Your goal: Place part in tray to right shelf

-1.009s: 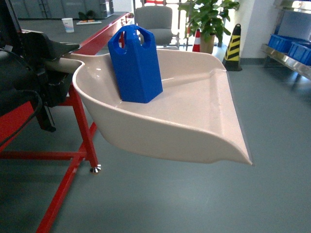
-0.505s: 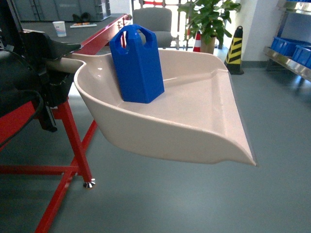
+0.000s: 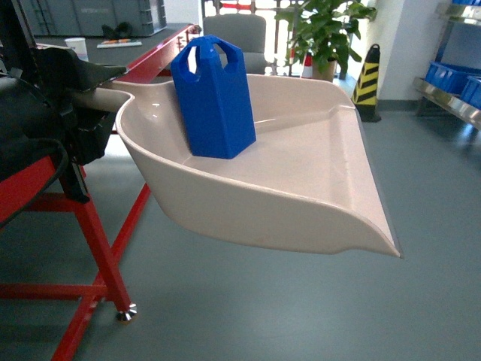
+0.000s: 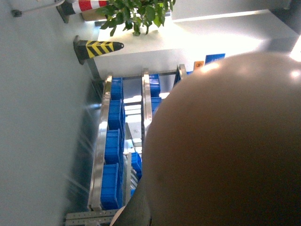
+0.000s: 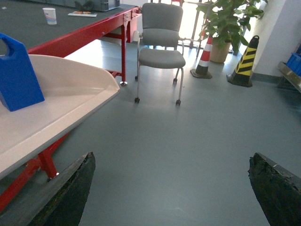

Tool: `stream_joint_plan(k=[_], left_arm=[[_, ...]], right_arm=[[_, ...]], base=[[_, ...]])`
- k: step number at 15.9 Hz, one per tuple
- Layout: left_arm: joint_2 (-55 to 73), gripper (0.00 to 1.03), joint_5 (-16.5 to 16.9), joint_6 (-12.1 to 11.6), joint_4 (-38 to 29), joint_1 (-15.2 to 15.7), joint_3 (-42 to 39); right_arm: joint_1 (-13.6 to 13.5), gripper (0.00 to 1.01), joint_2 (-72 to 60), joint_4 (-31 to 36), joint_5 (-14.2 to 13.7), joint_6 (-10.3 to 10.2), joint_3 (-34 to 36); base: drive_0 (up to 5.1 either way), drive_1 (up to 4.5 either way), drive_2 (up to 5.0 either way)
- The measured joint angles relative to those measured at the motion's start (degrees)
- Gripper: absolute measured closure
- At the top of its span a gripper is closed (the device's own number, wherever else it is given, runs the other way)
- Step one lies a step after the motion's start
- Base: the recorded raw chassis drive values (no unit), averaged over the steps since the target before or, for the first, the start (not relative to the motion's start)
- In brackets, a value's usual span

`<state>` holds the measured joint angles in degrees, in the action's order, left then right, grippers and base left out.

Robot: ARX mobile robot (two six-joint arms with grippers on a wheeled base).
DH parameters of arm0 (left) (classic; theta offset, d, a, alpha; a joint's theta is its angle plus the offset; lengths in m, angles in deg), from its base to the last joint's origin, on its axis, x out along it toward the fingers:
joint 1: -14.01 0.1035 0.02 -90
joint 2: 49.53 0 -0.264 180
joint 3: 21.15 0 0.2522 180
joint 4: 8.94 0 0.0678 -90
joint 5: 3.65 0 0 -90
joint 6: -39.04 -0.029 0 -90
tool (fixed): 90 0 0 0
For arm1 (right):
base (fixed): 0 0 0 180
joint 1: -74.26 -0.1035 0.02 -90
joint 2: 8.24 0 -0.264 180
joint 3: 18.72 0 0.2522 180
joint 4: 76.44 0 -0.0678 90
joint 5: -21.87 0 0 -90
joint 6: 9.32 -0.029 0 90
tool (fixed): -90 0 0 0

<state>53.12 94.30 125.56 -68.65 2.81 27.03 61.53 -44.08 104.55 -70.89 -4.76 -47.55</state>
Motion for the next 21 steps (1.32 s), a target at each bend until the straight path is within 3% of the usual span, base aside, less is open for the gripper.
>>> stream_joint_plan(k=[6, 21], left_arm=[[0.00, 0.89, -0.02, -0.02, 0.13, 0.15, 0.02], [0.04, 0.89, -0.02, 0.00, 0.17, 0.04, 0.09]], right_arm=[[0.00, 0.03, -0.02, 0.13, 0.00, 0.00, 0.00], [0.00, 0.03, -0.04, -0.09, 0.13, 0.02, 0.00]], base=[[0.1, 4.41, -4.2], [-1.5, -1.45, -1.5]])
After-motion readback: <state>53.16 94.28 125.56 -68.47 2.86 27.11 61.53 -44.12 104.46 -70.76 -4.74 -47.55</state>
